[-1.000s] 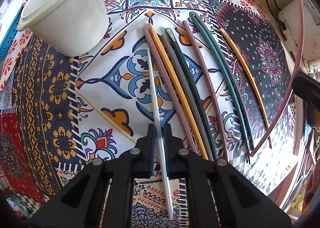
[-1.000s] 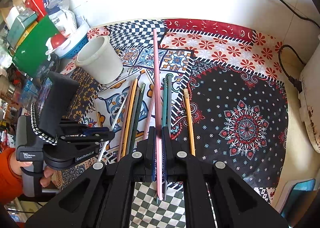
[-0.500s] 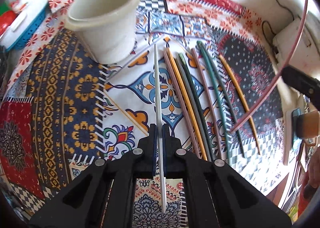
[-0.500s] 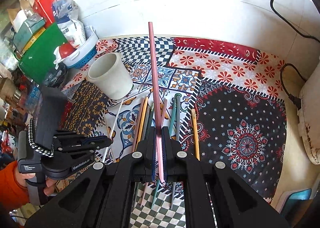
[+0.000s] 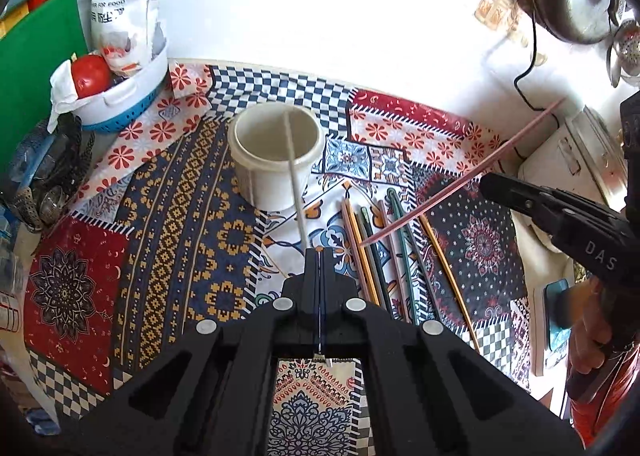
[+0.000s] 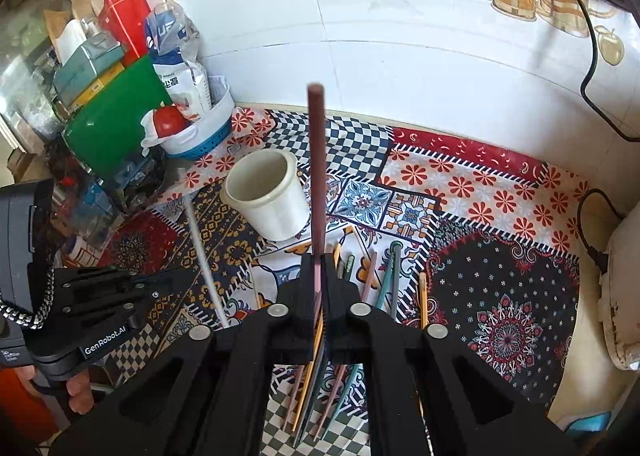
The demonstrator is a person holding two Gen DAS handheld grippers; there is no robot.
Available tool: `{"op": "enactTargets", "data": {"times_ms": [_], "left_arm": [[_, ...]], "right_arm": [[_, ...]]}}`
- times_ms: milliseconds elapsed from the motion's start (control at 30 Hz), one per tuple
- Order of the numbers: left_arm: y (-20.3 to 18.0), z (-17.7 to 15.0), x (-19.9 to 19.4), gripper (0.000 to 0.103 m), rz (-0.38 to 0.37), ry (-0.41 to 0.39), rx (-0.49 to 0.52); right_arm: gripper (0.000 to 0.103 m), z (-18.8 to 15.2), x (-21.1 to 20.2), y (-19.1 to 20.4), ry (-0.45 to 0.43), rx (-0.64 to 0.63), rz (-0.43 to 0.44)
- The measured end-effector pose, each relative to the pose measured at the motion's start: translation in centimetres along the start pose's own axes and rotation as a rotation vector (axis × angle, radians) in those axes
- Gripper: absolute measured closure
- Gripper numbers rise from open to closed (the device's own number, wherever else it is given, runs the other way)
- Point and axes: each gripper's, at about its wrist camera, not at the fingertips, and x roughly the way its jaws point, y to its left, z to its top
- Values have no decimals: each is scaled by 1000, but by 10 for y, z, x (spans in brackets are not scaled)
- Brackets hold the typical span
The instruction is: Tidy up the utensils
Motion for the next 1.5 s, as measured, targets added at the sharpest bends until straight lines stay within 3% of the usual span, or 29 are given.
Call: {"op": "enactTargets", "data": {"times_ms": [100, 233, 333, 467, 567, 633, 700, 967, 1300, 1433, 1500], "left_arm": [[4, 9, -14, 103, -8, -35, -11], [8, 15, -9, 103, -4, -22, -9], [16, 14, 11, 102, 23, 39, -32], [32, 4, 42, 92, 61, 131, -86], [44, -7, 62, 80, 72, 187, -136], [50, -13, 74, 79, 81, 223, -172], [54, -18, 86, 78, 79, 258, -207], [52, -25, 124, 78, 75, 333, -285], [49, -18, 136, 78, 110, 324, -269], [45, -13, 141, 78, 121, 295, -239], [44, -10, 144, 84, 132, 291, -222]], "right_arm": [[102, 9, -1, 3, -19, -11, 7], [102, 17, 5, 3, -15, -26, 3], [102, 17, 16, -7, 14, -7, -14], [100, 9, 39, -34, 115, 63, -20], [89, -2, 61, -59, 199, 136, -40], [74, -8, 74, -77, 235, 184, -57], [68, -11, 84, -92, 261, 233, -67], [67, -11, 128, -128, 363, 367, -57], [67, 3, 149, -130, 325, 332, -117], [68, 13, 160, -117, 305, 245, -171], [72, 17, 167, -107, 291, 191, -198]]}}
